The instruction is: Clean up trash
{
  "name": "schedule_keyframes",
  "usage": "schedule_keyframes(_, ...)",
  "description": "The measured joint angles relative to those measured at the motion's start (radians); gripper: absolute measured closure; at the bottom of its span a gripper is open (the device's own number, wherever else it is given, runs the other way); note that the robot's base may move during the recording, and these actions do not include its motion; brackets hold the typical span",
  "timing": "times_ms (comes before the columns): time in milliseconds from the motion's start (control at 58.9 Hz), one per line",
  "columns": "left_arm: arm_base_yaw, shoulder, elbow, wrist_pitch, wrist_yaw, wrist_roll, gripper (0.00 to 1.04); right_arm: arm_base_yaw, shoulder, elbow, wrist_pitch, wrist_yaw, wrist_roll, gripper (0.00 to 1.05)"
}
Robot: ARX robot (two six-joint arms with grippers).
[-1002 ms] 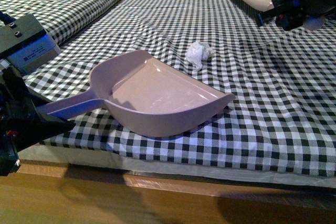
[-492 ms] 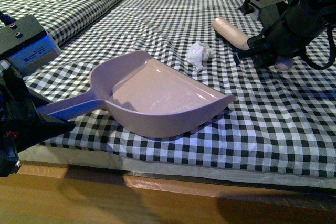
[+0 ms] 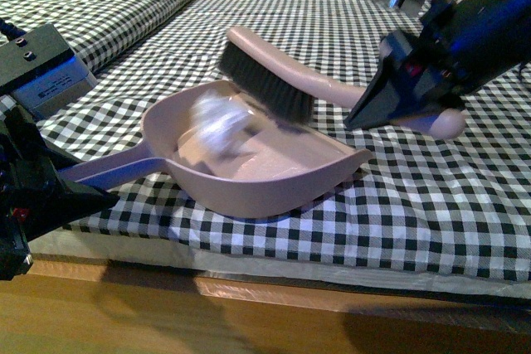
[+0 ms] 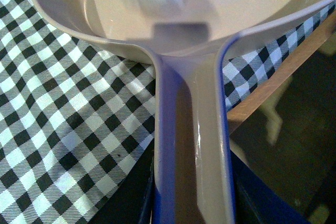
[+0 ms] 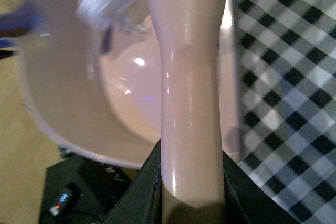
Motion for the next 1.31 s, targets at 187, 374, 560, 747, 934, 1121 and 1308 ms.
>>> schedule_keyframes(187, 0.000, 0.000, 0.000, 0.000, 0.000, 0.000, 0.78, -0.067, -0.101, -0.019, 0.005, -0.009, -0.001, 0.84)
schedule_keyframes(374, 0.000, 0.000, 0.000, 0.000, 0.000, 0.000, 0.78, -0.108, -0.126, -0.065, 0.079, 0.082, 0.014, 0.84)
schedule_keyframes(560, -0.002, -0.001, -0.009, 0.039, -0.030, -0.013, 0.78, -0.156, -0.175, -0.108, 0.261, 0.152, 0.127, 0.84)
schedule_keyframes(747, -0.009, -0.024, -0.026, 0.286, -0.242, -0.235, 0.78, -0.263, -0.321, -0.143, 0.295, 0.078, 0.257, 0.84)
schedule_keyframes(934, -0.005, -0.100, -0.002, 0.324, -0.380, -0.404, 0.78, -0.368, -0.500, -0.186, 0.268, -0.045, 0.301, 0.84)
schedule_keyframes(1121, -0.005, -0.205, 0.030, 0.336, -0.614, -0.509, 0.78, -0.493, -0.661, -0.209, 0.267, -0.167, 0.363, 0.84)
schedule_keyframes(1308, -0.055, -0.371, 0.033, 0.317, -0.792, -0.528, 0.78, -0.608, -0.802, -0.231, 0.249, -0.277, 0.413, 0.84)
